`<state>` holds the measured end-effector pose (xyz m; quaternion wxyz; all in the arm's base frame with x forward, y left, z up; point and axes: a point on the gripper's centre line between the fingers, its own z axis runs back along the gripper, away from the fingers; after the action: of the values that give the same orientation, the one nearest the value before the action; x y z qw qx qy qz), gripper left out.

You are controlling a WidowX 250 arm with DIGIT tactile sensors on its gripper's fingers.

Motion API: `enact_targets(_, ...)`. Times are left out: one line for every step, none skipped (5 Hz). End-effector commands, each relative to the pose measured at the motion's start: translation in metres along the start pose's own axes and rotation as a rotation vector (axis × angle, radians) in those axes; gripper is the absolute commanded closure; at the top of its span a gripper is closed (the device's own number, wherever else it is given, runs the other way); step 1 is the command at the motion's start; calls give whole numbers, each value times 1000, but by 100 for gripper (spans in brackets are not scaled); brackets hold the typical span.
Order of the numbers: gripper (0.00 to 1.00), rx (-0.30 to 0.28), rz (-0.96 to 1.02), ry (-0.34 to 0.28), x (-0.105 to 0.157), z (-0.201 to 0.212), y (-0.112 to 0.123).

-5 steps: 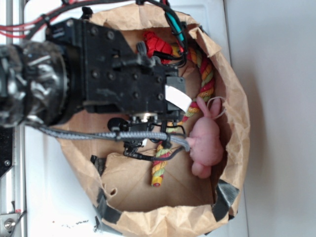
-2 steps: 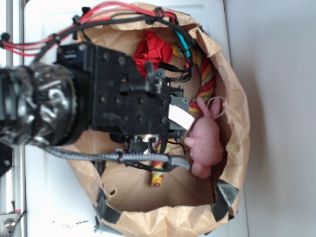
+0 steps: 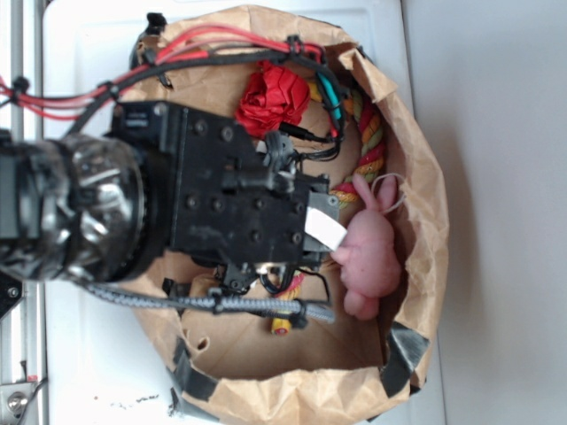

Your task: Grab the rock.

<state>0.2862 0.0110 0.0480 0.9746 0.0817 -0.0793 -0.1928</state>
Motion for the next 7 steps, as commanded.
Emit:
enact_targets(0,44,-10,-18,24,-5,-7)
enact_targets(0,52,-8,-14,24,-8,-7)
enact_targets(0,68,3,-4,27,-12,-9)
enact_targets(0,67,9,-3,29,-12,-9)
enact_targets(100,63,27,-13,27,-15,-9)
enact_targets(100,70,38,-31,26,-17,-7)
enact_targets(100,66,49,-42,26,-16,-5)
